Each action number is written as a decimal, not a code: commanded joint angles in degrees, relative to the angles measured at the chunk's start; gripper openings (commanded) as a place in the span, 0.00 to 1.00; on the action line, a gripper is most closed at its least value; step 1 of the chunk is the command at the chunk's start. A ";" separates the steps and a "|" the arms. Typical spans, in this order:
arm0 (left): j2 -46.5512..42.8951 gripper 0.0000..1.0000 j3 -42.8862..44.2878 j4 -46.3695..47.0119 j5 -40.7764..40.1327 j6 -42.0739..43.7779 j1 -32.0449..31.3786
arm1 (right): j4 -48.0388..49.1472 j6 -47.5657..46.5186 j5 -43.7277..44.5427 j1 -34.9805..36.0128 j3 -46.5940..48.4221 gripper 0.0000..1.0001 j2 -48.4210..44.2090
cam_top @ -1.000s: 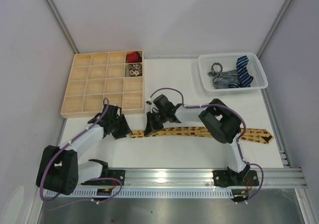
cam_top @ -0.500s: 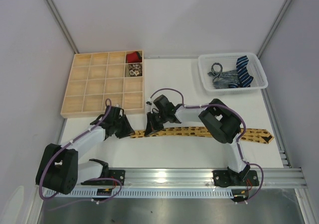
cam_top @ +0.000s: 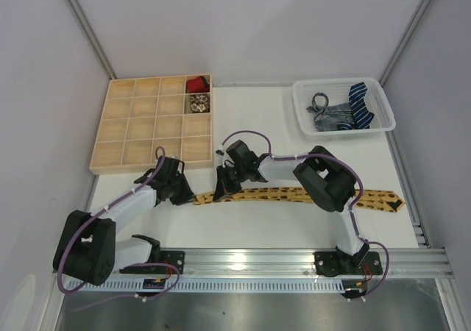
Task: Roll the ties
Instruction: Roll the tie
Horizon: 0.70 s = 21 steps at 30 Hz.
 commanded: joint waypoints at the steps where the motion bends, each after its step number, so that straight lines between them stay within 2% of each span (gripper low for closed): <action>1: 1.26 0.18 0.93 -5.06 -2.46 0.50 -0.63 | -0.15 0.92 0.18 0.51 2.65 0.00 -0.80; 7: 1.61 0.10 3.04 -7.08 -2.81 2.17 -0.72 | -0.15 2.85 0.71 1.92 5.46 0.00 -1.86; 14: 0.29 0.09 3.92 -8.49 -4.30 2.79 -0.72 | -1.30 3.21 0.53 2.88 7.40 0.00 -0.37; 21: 0.11 0.01 5.06 -9.54 -4.13 3.40 -0.72 | -0.77 3.30 2.81 3.06 7.31 0.00 0.16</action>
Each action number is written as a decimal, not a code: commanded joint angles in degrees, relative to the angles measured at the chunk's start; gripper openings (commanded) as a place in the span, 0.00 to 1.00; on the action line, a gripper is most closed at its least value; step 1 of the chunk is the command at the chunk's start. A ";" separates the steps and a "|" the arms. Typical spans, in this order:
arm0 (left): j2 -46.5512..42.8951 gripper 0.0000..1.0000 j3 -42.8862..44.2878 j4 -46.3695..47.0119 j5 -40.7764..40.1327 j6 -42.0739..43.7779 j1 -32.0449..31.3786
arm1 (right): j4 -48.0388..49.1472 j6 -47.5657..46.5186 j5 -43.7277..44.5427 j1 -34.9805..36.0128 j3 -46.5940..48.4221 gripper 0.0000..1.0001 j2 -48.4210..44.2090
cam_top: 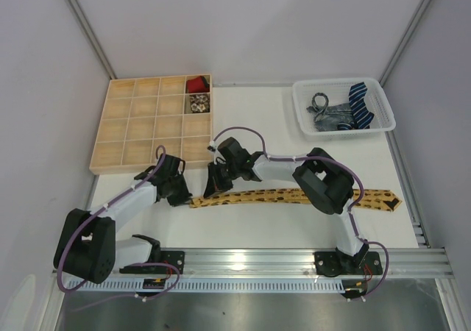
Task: Roll the ties
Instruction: Roll the tie
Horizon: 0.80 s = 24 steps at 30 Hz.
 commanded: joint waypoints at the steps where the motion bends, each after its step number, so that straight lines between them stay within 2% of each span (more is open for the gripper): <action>1: -0.83 0.01 2.09 -2.26 -1.70 1.81 -0.45 | 0.06 0.37 1.52 0.37 1.89 0.00 0.14; 11: -1.70 0.01 3.06 -2.79 -1.53 2.51 -0.45 | 2.17 0.89 3.11 0.90 -2.06 0.00 2.33; 14: -1.88 0.00 3.14 -2.79 -1.70 2.60 -0.45 | 5.50 1.77 3.19 1.25 -3.82 0.00 2.95; 24: -4.16 0.01 9.11 -7.09 -1.09 2.95 -2.38 | 4.19 1.95 12.68 2.22 -7.34 0.00 3.74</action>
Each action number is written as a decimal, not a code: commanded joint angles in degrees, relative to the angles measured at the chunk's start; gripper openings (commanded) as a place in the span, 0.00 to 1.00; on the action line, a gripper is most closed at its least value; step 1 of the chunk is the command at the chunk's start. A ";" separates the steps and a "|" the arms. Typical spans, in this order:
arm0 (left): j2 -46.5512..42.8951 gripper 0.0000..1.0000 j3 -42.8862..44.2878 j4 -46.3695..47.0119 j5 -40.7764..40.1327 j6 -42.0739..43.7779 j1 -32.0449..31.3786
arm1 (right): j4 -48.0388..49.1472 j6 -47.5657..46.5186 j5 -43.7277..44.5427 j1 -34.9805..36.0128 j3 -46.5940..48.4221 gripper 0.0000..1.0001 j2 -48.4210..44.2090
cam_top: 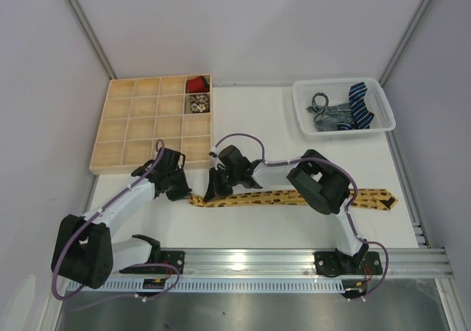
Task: Roll the ties
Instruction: Roll the tie
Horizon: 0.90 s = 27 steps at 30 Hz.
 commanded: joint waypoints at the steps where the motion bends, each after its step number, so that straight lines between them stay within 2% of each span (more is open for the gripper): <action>1: -3.29 0.00 4.99 -1.72 0.62 0.29 -2.21 | -3.26 -0.70 9.82 0.77 -3.05 0.00 1.75; 8: -2.86 0.00 5.61 0.38 2.90 -5.25 -8.09 | -1.41 1.06 7.46 0.86 -3.59 0.00 1.93; 14: -1.80 0.00 6.92 1.09 0.27 -9.82 -13.28 | -2.64 2.73 4.65 0.34 -2.88 0.00 -0.17; 20: -3.21 0.00 7.54 -0.84 -2.98 -12.90 -14.61 | -7.38 3.96 4.47 -0.54 -2.62 0.00 -5.62; 27: -4.70 0.00 7.01 -2.78 -6.76 -14.40 -14.70 | -8.53 5.02 4.03 -1.16 -3.67 0.00 -8.35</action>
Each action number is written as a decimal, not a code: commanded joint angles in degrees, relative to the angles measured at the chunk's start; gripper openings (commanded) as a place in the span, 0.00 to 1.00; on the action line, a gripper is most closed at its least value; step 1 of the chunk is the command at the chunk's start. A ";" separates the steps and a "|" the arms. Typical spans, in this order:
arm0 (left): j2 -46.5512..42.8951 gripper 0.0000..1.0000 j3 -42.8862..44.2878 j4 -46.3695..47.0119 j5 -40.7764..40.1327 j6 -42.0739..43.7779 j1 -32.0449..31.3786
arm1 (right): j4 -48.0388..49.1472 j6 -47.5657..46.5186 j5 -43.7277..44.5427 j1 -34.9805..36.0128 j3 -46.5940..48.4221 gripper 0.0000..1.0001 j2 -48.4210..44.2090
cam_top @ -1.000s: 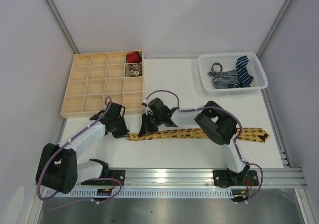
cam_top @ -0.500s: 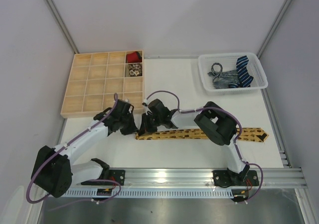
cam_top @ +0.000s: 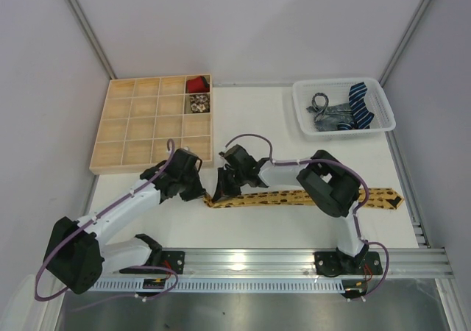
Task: Roll the ties
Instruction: Roll the tie
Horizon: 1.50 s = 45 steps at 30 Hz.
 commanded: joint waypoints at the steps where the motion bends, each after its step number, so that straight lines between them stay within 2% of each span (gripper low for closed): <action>1: -1.93 0.00 2.16 -0.70 -2.56 -2.09 -0.51 | -1.98 0.95 0.49 -0.31 -0.74 0.00 -3.50; 13: -2.01 0.00 1.54 -0.53 -2.66 -1.83 -0.77 | 0.84 1.22 0.84 -0.92 -3.38 0.00 -7.20; 21: -2.28 0.01 2.07 -0.88 -2.66 -1.92 -1.30 | 1.01 1.22 1.45 -0.57 -2.59 0.00 -3.42; 26: -1.75 0.00 2.69 -0.62 -2.57 -2.00 -1.91 | 5.58 1.66 0.58 -0.40 -3.21 0.00 -0.61; 31: 0.09 0.01 3.30 0.35 -1.87 -2.18 -3.14 | 6.81 2.45 -0.30 -0.40 -3.73 0.00 1.59; 38: 4.13 0.00 5.23 2.19 -1.60 -3.15 -5.69 | 7.34 2.10 -0.48 -0.48 -5.58 0.00 0.02; 45: 7.65 0.01 6.20 2.90 -1.51 -3.94 -7.19 | 7.34 2.36 -4.52 -2.06 -5.05 0.00 -1.48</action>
